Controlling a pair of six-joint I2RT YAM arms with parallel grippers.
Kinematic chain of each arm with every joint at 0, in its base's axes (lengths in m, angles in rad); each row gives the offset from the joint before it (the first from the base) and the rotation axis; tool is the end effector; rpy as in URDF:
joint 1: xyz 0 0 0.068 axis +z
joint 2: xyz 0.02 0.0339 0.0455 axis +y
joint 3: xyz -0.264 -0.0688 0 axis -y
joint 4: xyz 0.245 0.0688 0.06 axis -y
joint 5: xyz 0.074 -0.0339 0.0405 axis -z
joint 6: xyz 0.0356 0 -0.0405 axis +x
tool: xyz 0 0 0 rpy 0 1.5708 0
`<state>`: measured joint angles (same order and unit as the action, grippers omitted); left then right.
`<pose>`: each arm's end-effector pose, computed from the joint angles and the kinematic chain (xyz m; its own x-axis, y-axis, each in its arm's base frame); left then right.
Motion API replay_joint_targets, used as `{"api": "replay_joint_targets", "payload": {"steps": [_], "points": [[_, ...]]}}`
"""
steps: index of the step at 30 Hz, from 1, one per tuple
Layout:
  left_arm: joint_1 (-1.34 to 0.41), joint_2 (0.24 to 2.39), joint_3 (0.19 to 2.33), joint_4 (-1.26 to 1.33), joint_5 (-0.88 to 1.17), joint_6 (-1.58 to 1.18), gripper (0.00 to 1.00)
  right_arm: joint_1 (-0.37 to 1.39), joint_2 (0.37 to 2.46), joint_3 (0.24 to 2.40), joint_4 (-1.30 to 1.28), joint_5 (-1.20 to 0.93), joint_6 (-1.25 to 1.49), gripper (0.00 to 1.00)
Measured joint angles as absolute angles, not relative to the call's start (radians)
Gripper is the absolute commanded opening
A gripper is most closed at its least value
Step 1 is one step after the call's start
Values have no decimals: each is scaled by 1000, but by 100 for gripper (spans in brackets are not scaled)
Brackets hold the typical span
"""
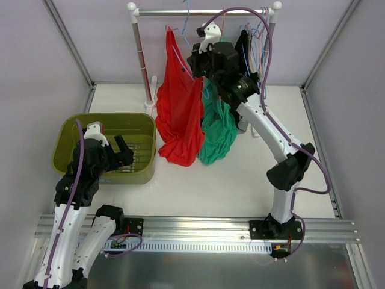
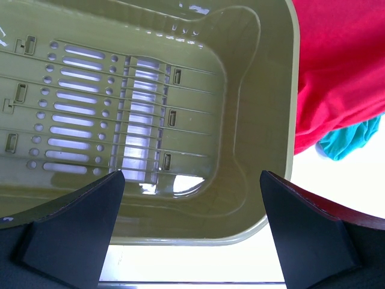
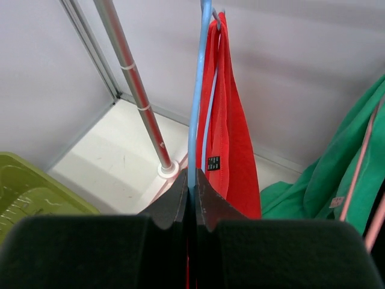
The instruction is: Remove the tank top from the hanger
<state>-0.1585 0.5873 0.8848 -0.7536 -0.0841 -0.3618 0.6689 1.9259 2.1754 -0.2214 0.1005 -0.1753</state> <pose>0.1142 -0.0152 0.3407 -0.4361 -0.2875 -0.8528 -0.0765 0.9560 -0.2832 0.3504 0.2724 0.4827 0.1156 -0.1298 -0.9848 -0.5262 0.8329 -0.1716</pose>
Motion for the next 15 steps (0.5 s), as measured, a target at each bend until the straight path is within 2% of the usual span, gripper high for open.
{"api": "replay_joint_targets", "payload": {"steps": [7, 15], "points": [[-159, 582, 885, -754, -82, -358, 99, 672, 1742, 1997, -154, 100, -159, 0], [-159, 559, 916, -752, -4, -349, 99, 672, 1391, 1576, -131, 86, -122, 0]]}}
